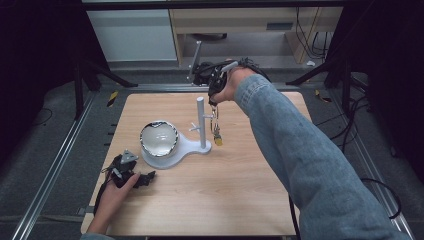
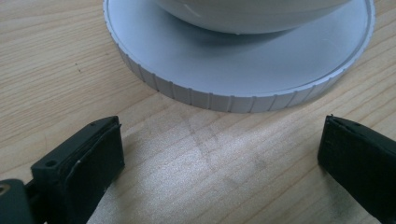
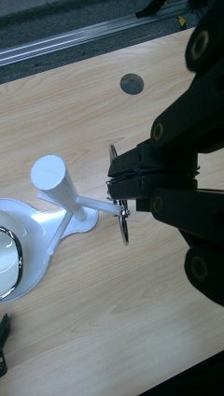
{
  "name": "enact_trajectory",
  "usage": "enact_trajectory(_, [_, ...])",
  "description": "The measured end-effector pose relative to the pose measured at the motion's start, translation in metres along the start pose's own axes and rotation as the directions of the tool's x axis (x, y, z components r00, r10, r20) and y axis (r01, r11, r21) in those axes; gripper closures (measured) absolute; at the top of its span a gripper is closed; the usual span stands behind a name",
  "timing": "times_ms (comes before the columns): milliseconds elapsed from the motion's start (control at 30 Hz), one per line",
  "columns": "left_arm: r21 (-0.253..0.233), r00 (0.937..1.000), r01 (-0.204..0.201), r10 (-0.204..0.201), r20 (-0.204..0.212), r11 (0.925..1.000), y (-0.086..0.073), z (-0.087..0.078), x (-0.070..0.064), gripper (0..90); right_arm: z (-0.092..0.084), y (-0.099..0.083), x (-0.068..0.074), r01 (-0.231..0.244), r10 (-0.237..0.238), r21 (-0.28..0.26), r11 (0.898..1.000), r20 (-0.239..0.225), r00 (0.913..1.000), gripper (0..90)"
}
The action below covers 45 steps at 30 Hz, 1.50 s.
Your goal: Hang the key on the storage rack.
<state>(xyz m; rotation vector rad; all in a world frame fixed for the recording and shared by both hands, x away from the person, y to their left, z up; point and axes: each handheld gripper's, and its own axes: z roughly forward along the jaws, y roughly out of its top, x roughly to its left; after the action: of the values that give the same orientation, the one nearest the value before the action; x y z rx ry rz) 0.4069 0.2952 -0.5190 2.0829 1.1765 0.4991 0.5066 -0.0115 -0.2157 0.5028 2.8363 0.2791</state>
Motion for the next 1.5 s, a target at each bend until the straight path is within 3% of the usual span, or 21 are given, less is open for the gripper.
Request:
enact_trajectory(767, [0.0, 1.0, 0.0, 0.0, 0.0, 1.0, 0.0, 0.0, 0.0, 0.0, 0.011, 0.009, 0.001, 0.007, -0.006, 0.013, 1.0, -0.017, 0.9998, 88.8])
enact_trajectory(1133, [0.0, 1.0, 0.0, 0.0, -0.001, 1.0, 0.0, 0.0, 0.0, 0.0, 0.021, 0.002, -0.004, -0.018, 0.018, 0.012, 1.0, -0.04, 0.999, 90.0])
enact_trajectory(1500, [0.0, 1.0, 0.0, 0.0, -0.001, 1.0, 0.0, 0.0, 0.0, 0.0, 0.028, -0.013, -0.014, -0.052, 0.052, -0.002, 0.999, -0.024, 0.9983, 90.0])
